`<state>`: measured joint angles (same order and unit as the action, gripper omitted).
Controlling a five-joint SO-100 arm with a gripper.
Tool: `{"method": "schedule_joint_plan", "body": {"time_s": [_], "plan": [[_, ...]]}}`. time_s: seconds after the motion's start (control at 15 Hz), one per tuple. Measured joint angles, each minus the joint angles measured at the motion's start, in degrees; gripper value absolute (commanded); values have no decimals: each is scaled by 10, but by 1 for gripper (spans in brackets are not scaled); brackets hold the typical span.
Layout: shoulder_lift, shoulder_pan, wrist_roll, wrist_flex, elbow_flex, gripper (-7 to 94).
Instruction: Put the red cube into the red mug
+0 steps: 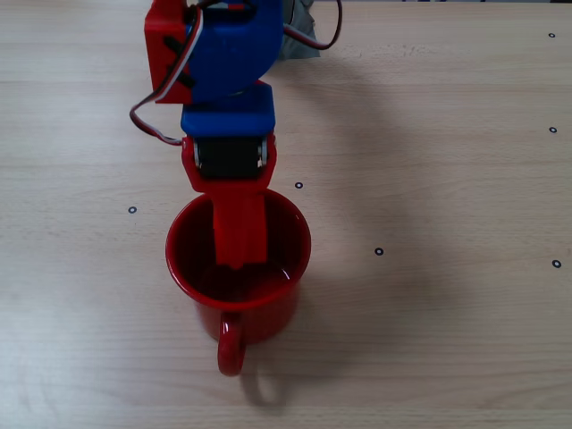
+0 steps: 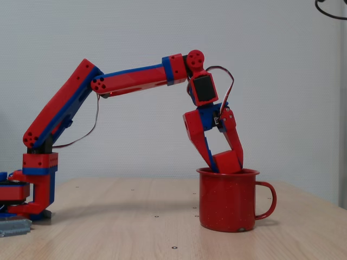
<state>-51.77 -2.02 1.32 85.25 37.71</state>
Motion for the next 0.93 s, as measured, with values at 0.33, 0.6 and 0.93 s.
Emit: {"method": "schedule_joint_plan", "body": {"time_s": [0.33,0.6,0.93], "plan": [[0,-1,0,-12,17,41],[0,0,0,-12,17,47],[0,0,0,-12,17,44]]}}
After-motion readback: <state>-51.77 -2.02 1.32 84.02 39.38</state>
